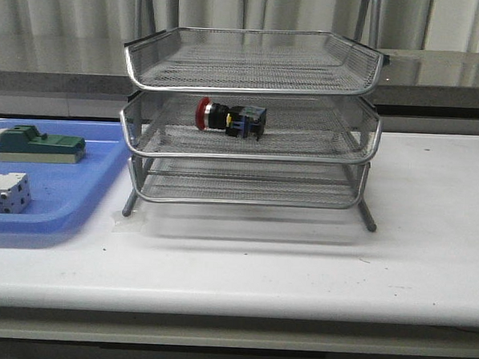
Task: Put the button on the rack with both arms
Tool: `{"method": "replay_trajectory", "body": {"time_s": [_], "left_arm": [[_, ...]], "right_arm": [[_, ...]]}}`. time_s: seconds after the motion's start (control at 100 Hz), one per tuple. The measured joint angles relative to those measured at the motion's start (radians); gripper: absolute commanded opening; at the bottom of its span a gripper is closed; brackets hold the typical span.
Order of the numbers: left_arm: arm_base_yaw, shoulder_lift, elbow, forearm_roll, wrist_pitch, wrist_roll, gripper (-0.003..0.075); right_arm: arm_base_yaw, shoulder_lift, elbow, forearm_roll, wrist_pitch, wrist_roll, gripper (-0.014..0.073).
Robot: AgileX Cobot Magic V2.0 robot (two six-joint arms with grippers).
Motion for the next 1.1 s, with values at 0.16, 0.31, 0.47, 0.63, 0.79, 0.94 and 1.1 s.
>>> {"method": "replay_trajectory", "body": {"time_s": [0.16, 0.31, 0.47, 0.63, 0.79, 0.94, 1.1], "left_arm": [[0.001, 0.000, 0.000, 0.000, 0.000, 0.000, -0.0020], [0.001, 0.000, 0.000, 0.000, 0.000, 0.000, -0.0020], [0.001, 0.000, 0.000, 0.000, 0.000, 0.000, -0.0020], [0.001, 0.000, 0.000, 0.000, 0.000, 0.000, -0.0020], [0.001, 0.000, 0.000, 0.000, 0.000, 0.000, -0.0020], [0.001, 0.000, 0.000, 0.090, 0.000, -0.076, -0.0020], [0.001, 0.000, 0.000, 0.504, 0.000, -0.505, -0.0020]], "right_arm": [[0.000, 0.000, 0.000, 0.000, 0.000, 0.000, -0.0057], [0.000, 0.000, 0.000, 0.000, 0.000, 0.000, -0.0057], [0.000, 0.000, 0.000, 0.000, 0.000, 0.000, -0.0057], [0.000, 0.000, 0.000, 0.000, 0.000, 0.000, -0.0057], [0.000, 0.000, 0.000, 0.000, 0.000, 0.000, -0.0057], [0.000, 0.000, 0.000, 0.000, 0.000, 0.000, -0.0057], [0.000, 0.000, 0.000, 0.000, 0.000, 0.000, -0.0057]]}}
